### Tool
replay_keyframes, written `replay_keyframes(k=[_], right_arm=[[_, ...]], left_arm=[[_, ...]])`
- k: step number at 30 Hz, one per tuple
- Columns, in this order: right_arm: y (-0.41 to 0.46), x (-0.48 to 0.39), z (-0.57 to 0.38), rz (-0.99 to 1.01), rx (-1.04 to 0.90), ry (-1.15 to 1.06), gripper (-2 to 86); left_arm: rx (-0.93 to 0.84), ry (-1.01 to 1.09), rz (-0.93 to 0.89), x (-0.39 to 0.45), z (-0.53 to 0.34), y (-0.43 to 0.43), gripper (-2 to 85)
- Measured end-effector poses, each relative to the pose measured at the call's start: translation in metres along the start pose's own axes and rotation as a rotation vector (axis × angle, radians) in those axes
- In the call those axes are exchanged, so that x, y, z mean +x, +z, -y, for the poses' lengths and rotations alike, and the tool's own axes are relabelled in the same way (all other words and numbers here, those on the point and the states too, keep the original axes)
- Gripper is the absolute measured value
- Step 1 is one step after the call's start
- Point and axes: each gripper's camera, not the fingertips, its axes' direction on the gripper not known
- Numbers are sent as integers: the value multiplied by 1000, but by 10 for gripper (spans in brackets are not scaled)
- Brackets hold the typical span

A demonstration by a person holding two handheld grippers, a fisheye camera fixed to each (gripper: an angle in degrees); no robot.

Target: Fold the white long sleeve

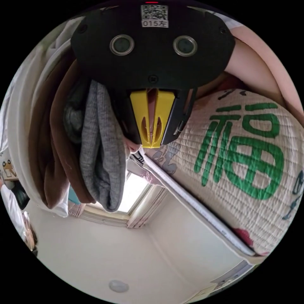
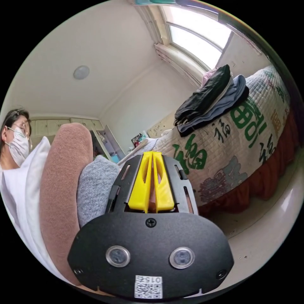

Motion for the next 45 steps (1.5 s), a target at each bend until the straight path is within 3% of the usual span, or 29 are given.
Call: replay_keyframes(k=[6,9,11,13,16,20,24,29,31,35,45], right_arm=[[21,-6,8,-144,-110,-154,-5],[22,-10,25,-376,-170,-282,-5],[16,-26,56,-565,-144,-418,-4],[11,-39,91,-597,-139,-454,-3],[15,-61,152,-408,-212,-489,2],[56,-93,206,-138,-378,-564,49],[117,-108,222,-125,-523,-594,105],[186,-82,247,-59,-728,-406,107],[195,-77,253,-85,-782,-409,82],[179,-85,284,-104,-770,-464,4],[156,-106,367,-47,-815,-488,6]], left_arm=[[-46,149,143,-1,22,-25,-8],[-109,403,396,10,45,-37,-6],[-43,567,452,18,70,-76,1],[26,619,420,17,101,-120,7],[69,638,454,12,172,-191,20],[52,547,638,-13,266,-272,58],[-21,412,698,-64,308,-301,83],[-191,279,716,-128,334,-284,84],[-159,261,690,-140,344,-290,78],[-201,214,615,-164,379,-301,30],[-332,296,650,-190,449,-270,29]])
